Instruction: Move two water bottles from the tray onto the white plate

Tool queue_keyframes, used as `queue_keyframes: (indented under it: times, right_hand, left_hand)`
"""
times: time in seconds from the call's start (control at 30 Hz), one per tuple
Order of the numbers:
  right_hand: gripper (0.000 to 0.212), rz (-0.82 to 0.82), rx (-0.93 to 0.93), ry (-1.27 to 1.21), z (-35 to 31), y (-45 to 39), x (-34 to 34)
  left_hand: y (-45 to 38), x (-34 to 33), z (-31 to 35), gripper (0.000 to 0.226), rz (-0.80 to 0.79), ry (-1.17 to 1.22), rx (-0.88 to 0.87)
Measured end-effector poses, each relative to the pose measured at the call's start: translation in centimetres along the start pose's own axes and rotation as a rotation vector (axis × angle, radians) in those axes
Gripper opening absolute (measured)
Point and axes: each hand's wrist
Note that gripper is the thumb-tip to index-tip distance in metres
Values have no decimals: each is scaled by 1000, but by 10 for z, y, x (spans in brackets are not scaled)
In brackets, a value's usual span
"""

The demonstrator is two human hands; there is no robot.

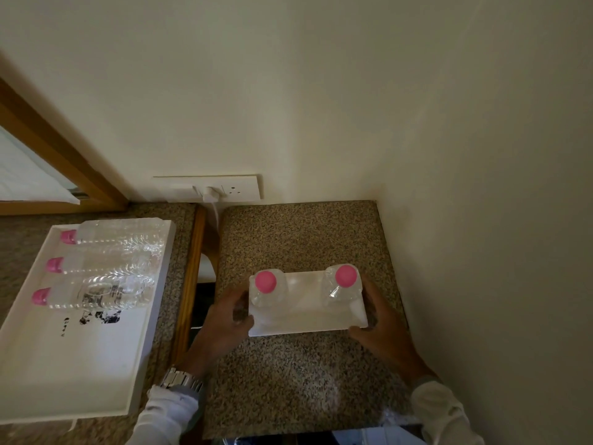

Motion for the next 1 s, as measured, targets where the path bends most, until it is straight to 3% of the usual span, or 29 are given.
queue_keyframes:
  times: [0.13,0.7,1.0]
  right_hand:
    - [81,-59,-118,0,2,-3,2]
    - [70,-39,-174,11,-12,-18,-2]
    - [67,-57,-176,31,-14,-21,-1]
  left_hand:
    - [-2,-3,0,41,12,-51,20]
    - [-16,-2,7,30,93,-60,73]
    - [-15,1,10,40,76,-15,59]
Point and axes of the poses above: each hand's wrist, its own y-axis away from the middle knuckle, its own x-axis out of the back of the hand, z = x × y, and after that the axes turned 11 degrees about x, right-handed
